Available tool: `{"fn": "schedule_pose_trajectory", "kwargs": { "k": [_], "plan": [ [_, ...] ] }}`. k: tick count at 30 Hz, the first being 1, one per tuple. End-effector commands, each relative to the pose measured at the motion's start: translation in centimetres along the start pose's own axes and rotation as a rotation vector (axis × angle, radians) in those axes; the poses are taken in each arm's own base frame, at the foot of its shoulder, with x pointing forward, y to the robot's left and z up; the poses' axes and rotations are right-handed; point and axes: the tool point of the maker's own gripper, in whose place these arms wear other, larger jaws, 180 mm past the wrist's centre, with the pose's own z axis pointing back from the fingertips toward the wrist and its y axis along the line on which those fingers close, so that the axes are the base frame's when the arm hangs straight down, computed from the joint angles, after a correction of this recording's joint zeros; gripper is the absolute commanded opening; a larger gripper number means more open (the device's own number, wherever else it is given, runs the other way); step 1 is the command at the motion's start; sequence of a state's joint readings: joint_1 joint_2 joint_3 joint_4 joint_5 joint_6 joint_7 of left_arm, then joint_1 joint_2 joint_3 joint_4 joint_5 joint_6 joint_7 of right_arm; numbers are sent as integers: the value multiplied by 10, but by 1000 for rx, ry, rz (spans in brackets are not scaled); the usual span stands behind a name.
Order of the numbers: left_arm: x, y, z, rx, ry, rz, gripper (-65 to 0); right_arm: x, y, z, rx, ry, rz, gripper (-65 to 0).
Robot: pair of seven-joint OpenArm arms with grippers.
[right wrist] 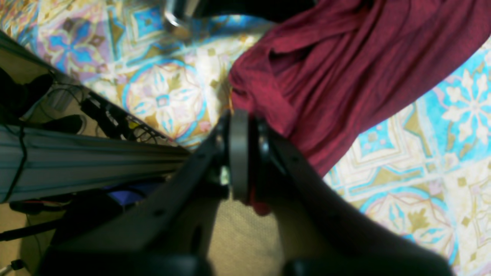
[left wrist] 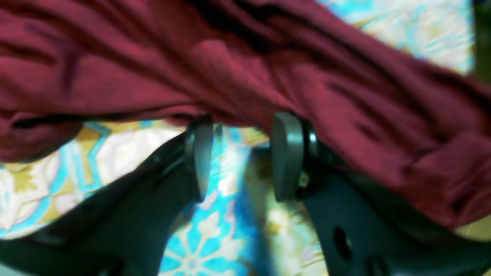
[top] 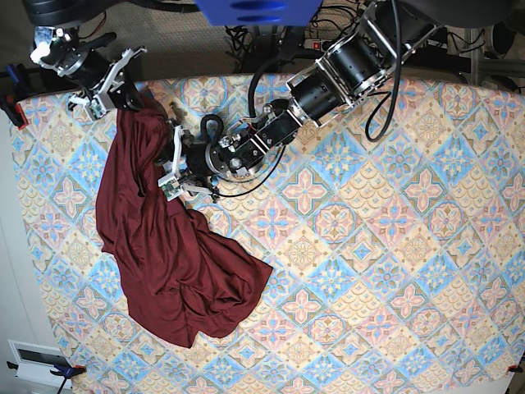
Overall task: Layout the t-shirt on the table in an organized manner, then fold the t-shirt properly
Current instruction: 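Grasp the shirt with the left gripper and pull it toward the right gripper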
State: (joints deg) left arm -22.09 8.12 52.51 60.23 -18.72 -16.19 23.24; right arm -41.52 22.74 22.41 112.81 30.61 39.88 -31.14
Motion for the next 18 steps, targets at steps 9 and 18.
{"fn": "schedule_pose_trajectory", "kwargs": {
  "k": [9,18],
  "plan": [
    [33,-11,1,-65,-96,106,-399,47,-18,-6,-31,-134,55,-650],
    [33,-12,1,-68,-98,110,-399,52,-48,13,-150,-169,36,-504]
  ]
}}
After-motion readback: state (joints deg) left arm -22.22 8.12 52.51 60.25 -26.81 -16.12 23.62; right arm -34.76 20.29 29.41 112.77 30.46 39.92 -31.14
